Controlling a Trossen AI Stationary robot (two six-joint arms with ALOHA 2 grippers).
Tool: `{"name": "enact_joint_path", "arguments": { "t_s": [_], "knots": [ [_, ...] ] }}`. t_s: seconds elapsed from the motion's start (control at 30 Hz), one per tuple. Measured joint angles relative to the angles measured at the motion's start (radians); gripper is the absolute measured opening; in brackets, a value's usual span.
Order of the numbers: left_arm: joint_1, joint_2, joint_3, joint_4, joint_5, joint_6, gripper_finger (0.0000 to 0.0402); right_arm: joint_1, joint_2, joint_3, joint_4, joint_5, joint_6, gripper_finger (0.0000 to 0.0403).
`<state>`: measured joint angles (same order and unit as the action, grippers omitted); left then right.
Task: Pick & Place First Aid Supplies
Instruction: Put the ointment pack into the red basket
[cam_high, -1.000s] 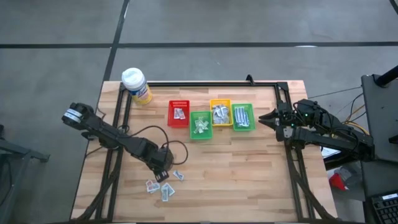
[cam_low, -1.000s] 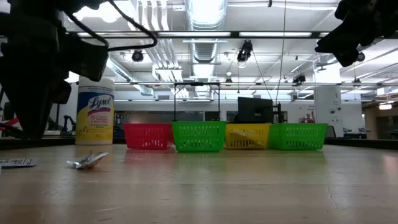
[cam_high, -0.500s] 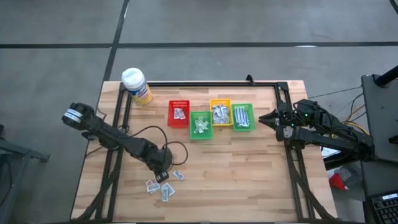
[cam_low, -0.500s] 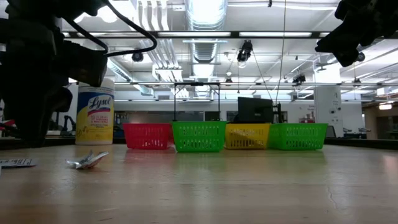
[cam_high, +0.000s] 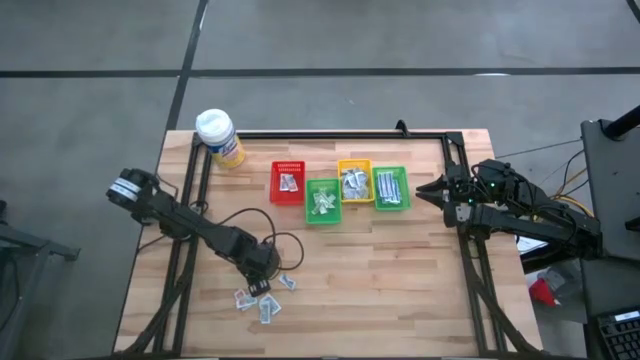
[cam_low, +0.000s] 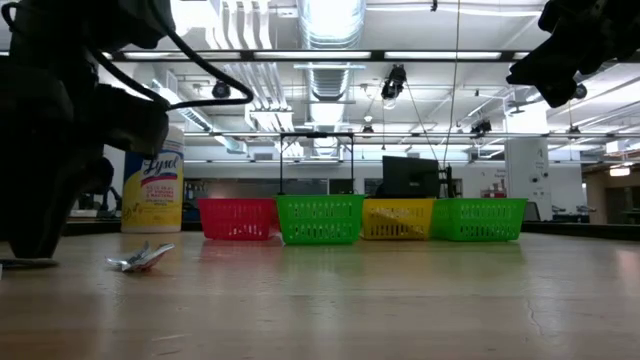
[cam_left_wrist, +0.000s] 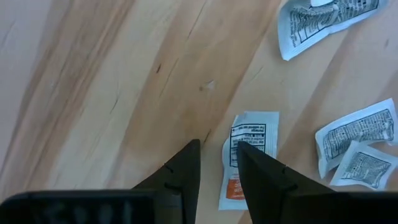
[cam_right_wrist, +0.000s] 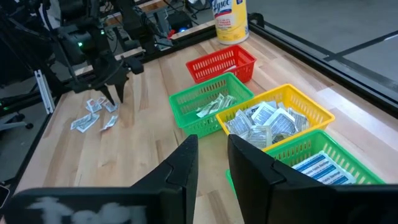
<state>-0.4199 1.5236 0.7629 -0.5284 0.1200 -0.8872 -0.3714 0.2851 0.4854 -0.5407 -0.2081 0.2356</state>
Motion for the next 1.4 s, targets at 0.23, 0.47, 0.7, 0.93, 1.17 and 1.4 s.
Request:
{"name": "enact_joint_path", "arguments": {
  "t_s": [0.23,0.47,0.7,0.93,1.17,1.4],
  "knots": [
    [-0.001,0.029,0.002,0.001,-0.009,-0.003,0.011,0.0,0.0,0.0,0.0,0.0,0.0,0.0073],
    [-0.003,0.031,0.002,0.001,-0.035,-0.033,0.0102,0.0,0.0,0.0,0.0,0.0,0.0,0.0069],
    [-0.003,0.033,0.003,-0.046,-0.093,-0.075,0.0063,0.0,0.0,0.0,0.0,0.0,0.0,0.0081],
    [-0.003,0.033,0.002,-0.057,-0.115,-0.084,0.0025,0.0,0.0,0.0,0.0,0.0,0.0,0.0086],
    [-0.003,0.033,0.001,-0.057,-0.116,-0.09,0.0003,0.0,0.0,0.0,0.0,0.0,0.0,0.0078],
    [-0.003,0.002,0.003,-0.062,-0.14,-0.091,0.0001,0.0,0.0,0.0,0.0,0.0,0.0,0.0068]
  ]
}}
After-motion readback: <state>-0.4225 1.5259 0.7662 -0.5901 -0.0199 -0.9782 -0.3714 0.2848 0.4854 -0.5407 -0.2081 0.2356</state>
